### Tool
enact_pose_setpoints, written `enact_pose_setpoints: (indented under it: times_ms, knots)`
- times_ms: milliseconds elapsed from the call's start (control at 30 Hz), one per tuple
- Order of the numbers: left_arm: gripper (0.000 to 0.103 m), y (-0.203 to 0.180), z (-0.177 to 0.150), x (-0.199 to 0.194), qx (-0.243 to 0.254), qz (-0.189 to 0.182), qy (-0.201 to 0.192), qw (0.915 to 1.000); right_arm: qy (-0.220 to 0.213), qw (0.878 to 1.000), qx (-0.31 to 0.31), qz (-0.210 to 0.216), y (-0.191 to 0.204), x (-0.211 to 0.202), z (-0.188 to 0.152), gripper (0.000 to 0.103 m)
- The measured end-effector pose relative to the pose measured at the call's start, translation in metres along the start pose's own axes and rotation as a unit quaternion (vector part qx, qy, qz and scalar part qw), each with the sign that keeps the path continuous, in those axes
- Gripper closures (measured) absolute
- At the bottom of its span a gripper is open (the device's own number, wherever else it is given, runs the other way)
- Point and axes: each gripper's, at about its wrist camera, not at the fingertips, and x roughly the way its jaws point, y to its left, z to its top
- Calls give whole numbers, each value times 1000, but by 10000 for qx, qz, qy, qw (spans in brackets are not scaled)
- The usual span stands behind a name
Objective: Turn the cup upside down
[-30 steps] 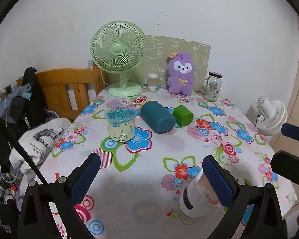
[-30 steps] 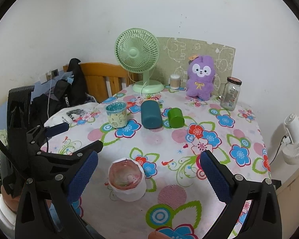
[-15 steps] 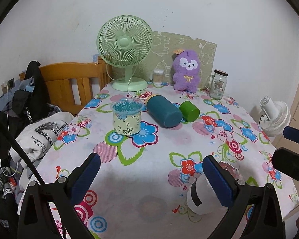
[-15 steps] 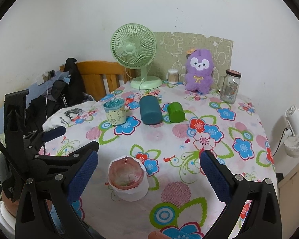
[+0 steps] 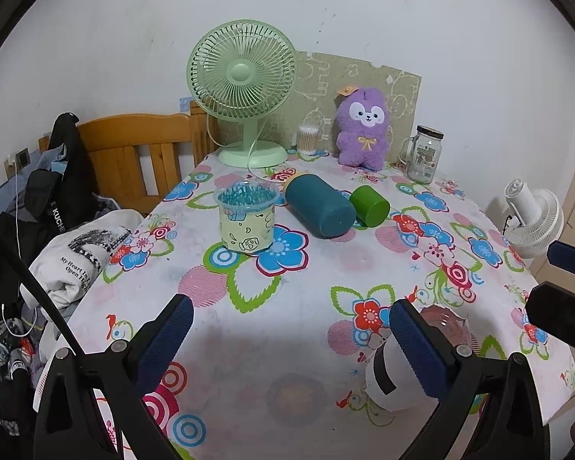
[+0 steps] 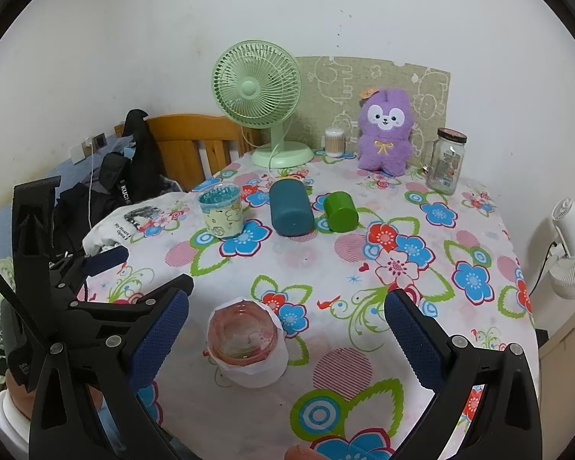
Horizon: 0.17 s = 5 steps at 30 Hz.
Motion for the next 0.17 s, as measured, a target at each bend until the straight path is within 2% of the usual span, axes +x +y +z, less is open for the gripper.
enact_pose_setpoints:
  times_ms: [167]
  knots:
    - [0,0,0,1,-29,-120,5,9999,3,10000,7,8,0,0,0,0]
